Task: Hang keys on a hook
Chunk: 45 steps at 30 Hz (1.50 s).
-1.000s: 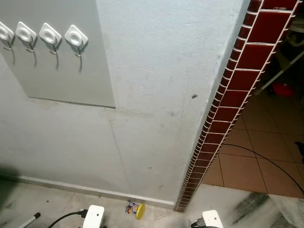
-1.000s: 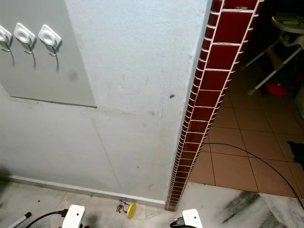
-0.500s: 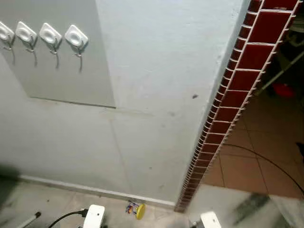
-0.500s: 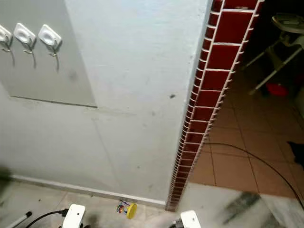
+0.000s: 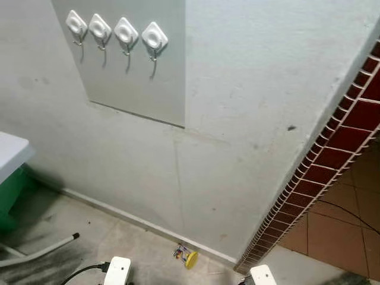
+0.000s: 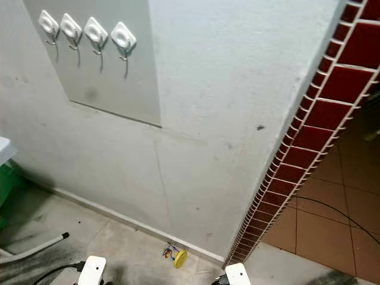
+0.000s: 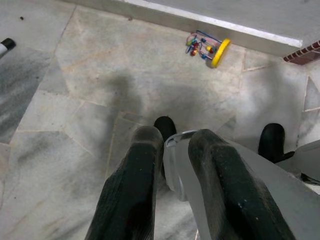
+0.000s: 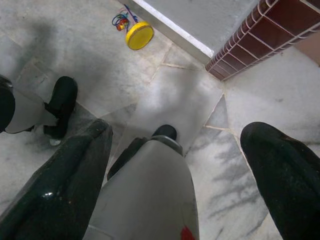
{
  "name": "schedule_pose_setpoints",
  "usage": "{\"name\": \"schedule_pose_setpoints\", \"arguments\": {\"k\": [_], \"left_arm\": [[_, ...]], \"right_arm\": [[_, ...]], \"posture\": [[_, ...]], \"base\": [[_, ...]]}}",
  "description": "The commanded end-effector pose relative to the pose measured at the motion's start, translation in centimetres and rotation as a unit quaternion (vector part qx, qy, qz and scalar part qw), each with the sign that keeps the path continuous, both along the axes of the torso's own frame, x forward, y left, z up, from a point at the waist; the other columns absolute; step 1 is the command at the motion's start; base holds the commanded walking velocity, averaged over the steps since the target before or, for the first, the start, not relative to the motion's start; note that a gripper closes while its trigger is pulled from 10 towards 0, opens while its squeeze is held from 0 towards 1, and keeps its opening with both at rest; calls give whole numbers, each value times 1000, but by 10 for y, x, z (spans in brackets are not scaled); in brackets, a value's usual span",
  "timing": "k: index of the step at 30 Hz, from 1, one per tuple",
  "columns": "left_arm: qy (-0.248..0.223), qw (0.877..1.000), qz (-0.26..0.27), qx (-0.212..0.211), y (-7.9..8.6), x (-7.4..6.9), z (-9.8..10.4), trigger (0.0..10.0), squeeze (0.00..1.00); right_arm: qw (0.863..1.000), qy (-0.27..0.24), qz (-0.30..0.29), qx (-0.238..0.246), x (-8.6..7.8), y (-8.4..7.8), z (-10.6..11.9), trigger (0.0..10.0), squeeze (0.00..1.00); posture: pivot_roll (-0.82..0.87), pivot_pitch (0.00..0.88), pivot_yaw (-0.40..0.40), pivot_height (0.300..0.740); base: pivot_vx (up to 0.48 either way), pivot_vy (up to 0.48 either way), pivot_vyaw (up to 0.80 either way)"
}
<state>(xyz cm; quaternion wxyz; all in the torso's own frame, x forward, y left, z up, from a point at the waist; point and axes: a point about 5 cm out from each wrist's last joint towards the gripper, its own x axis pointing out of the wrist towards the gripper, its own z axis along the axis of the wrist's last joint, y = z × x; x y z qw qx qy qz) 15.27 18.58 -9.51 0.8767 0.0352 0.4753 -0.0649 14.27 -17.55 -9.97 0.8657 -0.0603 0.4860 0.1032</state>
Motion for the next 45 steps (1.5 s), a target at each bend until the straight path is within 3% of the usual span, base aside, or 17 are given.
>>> {"name": "schedule_pose_setpoints", "arguments": {"k": [1,45], "left_arm": [[-1,1000,3,0,0,1,0,10000,0],[-1,1000,11,-12,-7,4,0,10000,0]], "right_arm": [[1000,-4,5,1,2,1,1,10000,0],[1000,-5,14,7,6,4,2,10000,0]], "posture": [[-40,0,0,740],[-25,0,-18,740]], "base": [[0,0,800],[0,0,800]]}}
